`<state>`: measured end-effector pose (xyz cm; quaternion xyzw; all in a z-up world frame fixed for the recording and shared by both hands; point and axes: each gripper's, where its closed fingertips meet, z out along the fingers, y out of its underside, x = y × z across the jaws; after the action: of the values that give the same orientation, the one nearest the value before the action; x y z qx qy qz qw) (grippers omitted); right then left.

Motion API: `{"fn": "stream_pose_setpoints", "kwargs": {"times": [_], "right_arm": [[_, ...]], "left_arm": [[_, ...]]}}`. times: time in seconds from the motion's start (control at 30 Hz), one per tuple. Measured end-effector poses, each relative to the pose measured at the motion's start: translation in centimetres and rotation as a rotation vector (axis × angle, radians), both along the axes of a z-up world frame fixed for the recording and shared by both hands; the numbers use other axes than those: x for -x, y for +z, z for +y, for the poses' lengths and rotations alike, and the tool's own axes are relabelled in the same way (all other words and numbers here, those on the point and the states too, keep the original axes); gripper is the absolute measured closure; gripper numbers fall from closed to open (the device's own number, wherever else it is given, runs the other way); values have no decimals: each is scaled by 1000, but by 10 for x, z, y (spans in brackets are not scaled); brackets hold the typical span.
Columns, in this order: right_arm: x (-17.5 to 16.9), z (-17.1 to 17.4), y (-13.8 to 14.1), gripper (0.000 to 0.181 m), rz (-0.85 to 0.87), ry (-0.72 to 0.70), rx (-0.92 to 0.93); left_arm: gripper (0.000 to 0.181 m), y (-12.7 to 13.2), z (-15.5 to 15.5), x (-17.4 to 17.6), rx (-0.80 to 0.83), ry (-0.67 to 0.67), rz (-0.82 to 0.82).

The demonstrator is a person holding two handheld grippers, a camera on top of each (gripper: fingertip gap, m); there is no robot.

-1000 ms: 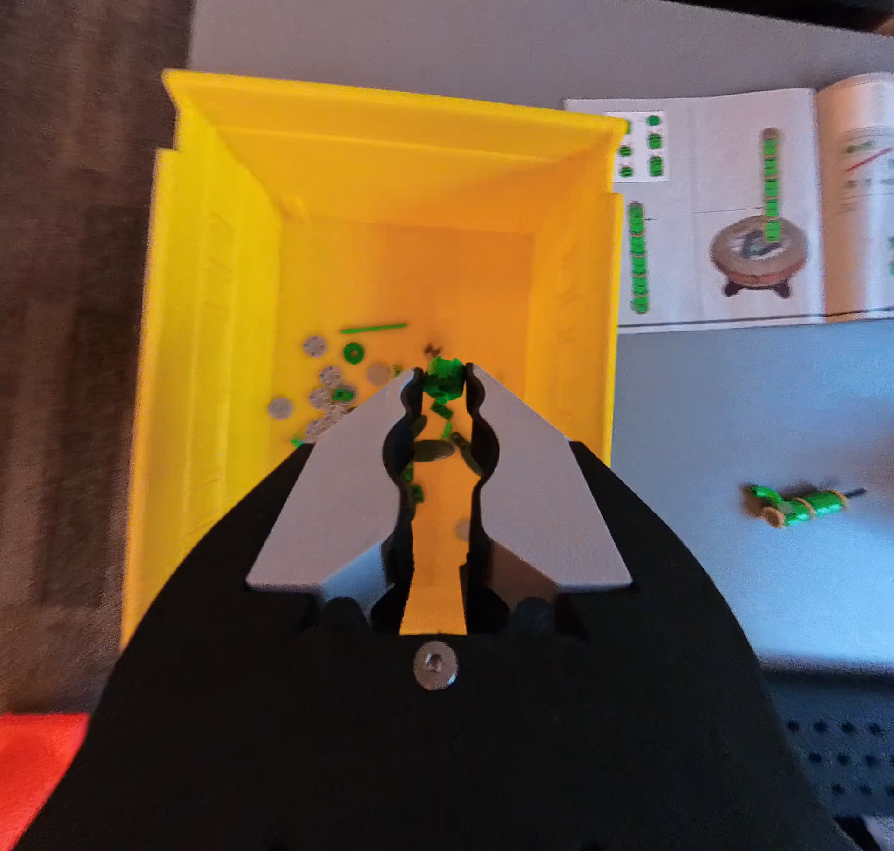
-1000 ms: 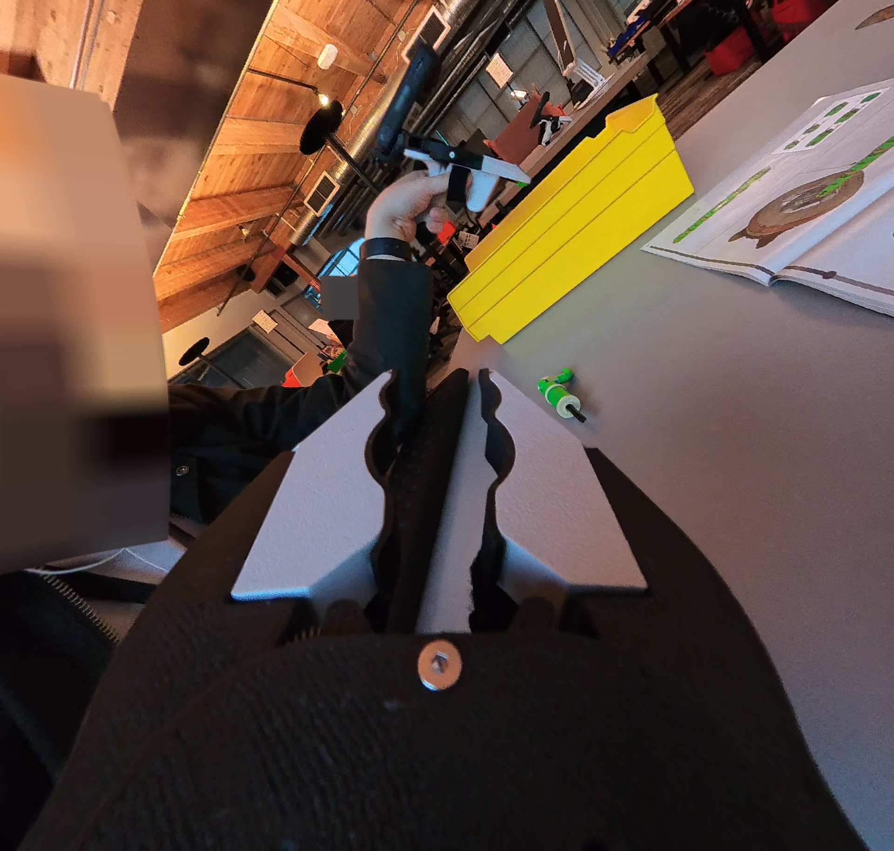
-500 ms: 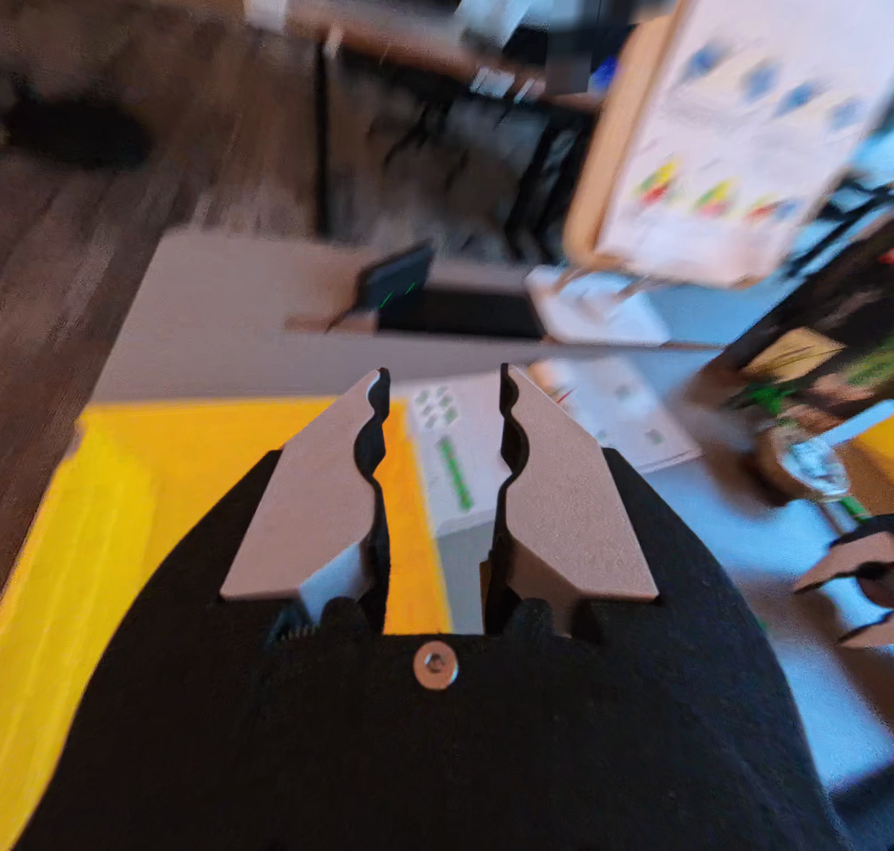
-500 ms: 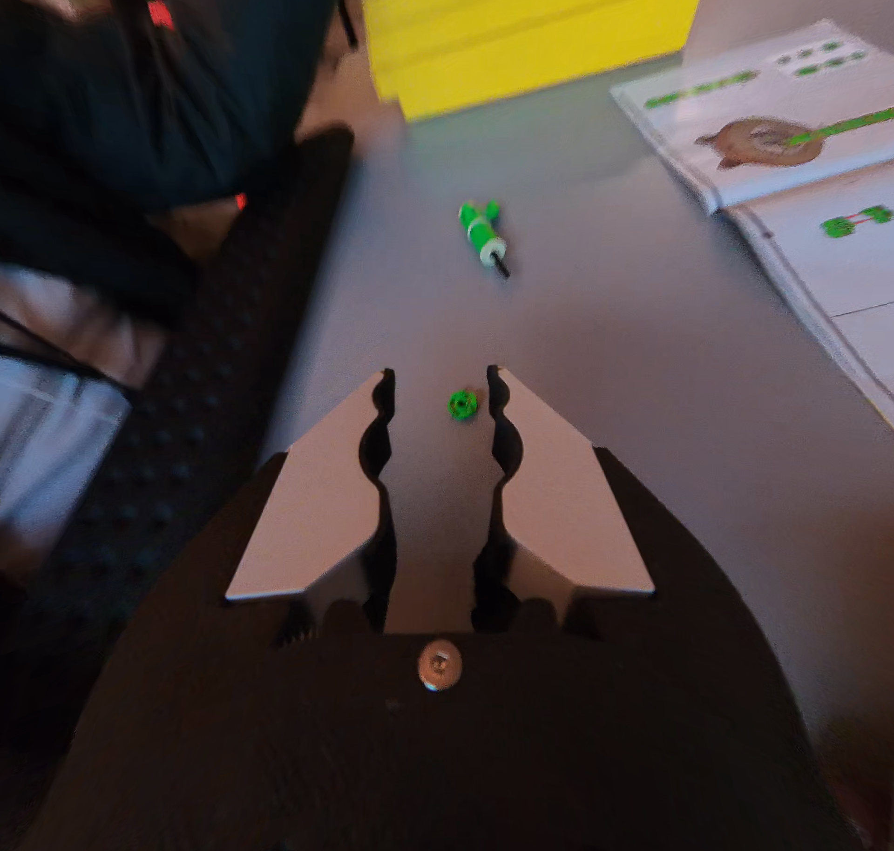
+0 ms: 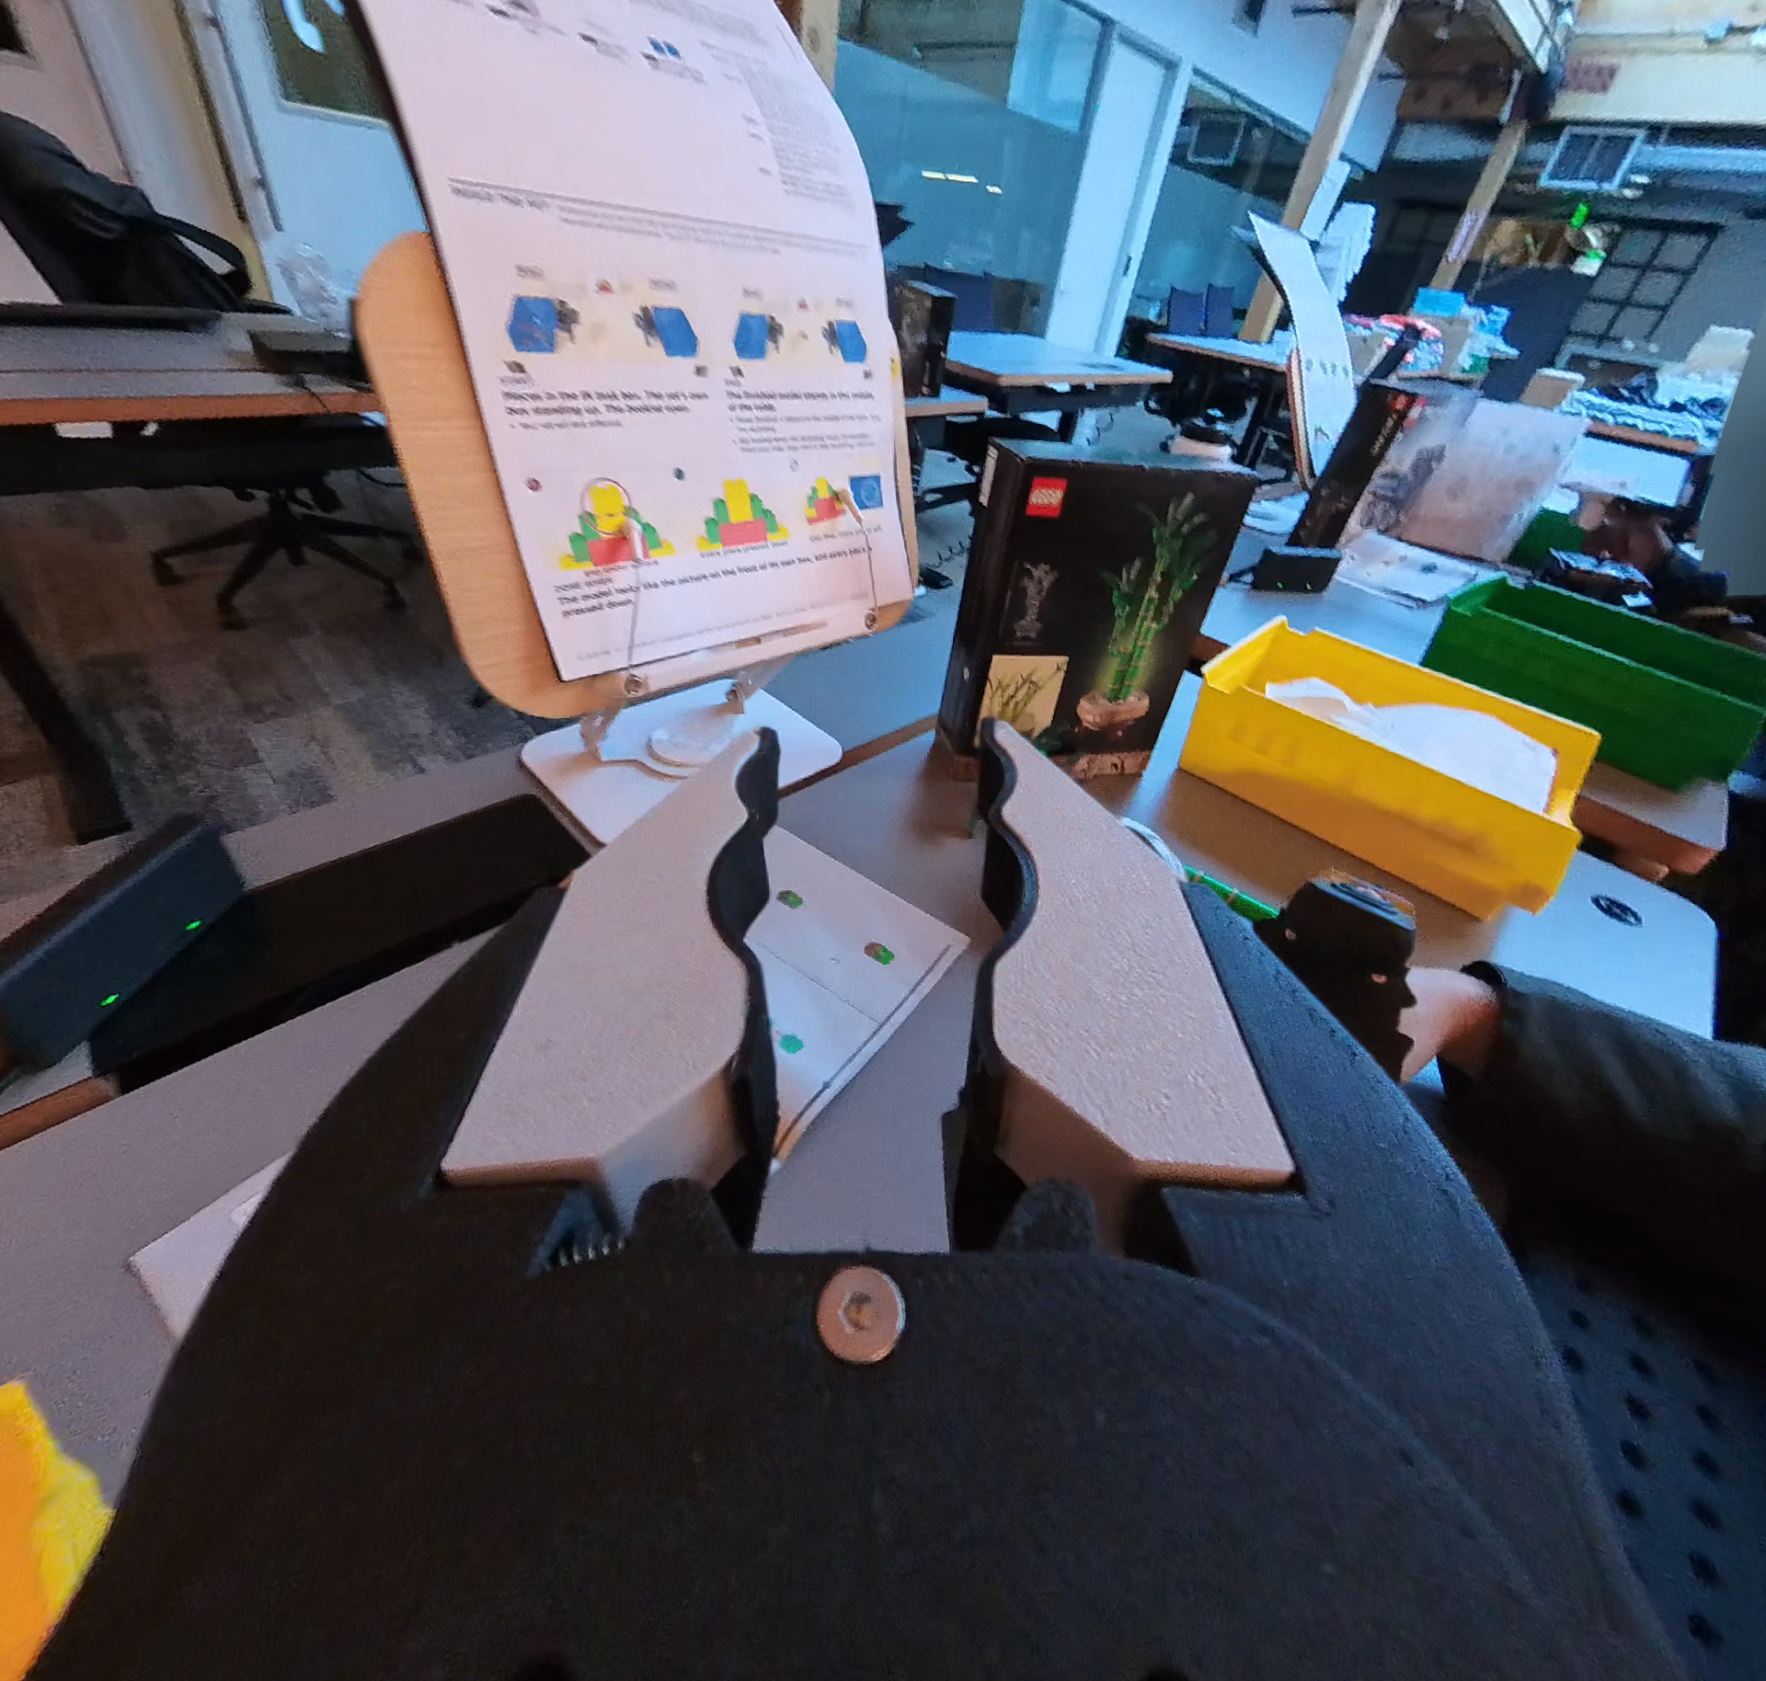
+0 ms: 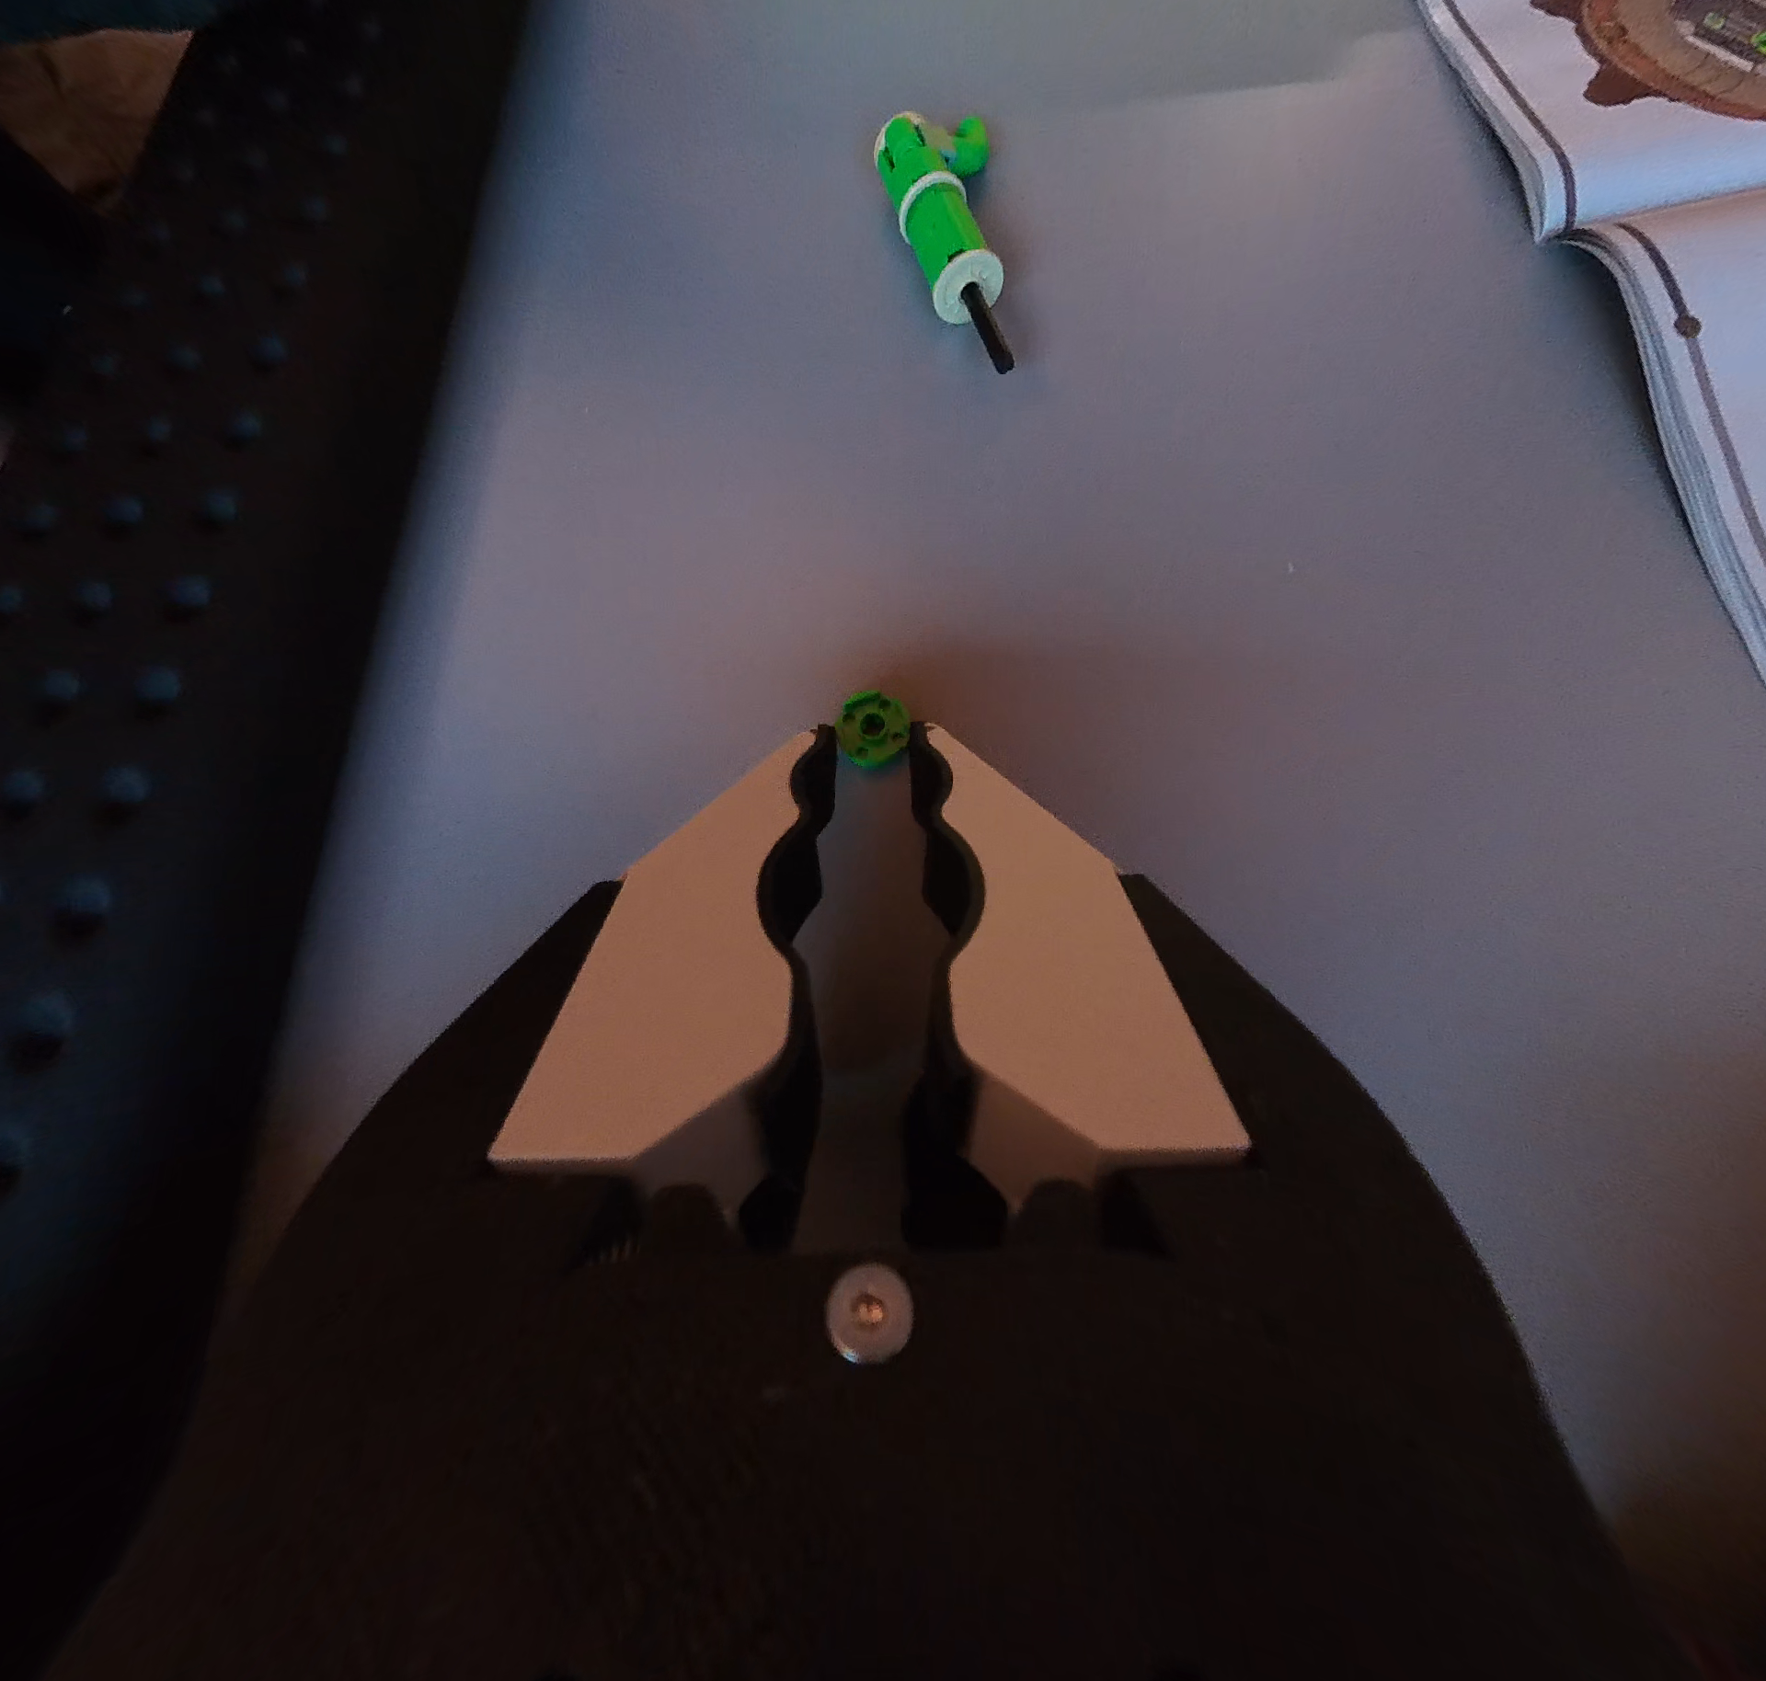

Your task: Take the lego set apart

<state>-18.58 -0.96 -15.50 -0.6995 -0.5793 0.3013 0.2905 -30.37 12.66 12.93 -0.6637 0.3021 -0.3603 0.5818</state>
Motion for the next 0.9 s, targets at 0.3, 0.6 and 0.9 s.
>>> {"fn": "stream_pose_setpoints", "kwargs": {"times": [0.3,0.6,0.9], "right_arm": [[1,20,66,168,34,-54,-571],[-12,33,87,168,85,-157,-656],[-14,23,134,168,522,-225,-260]], "left_arm": [[158,-64,-58,-63,22,-527,188],[160,-125,-89,-111,-220,-700,367],[155,-141,-98,-112,-116,-792,367]]}}
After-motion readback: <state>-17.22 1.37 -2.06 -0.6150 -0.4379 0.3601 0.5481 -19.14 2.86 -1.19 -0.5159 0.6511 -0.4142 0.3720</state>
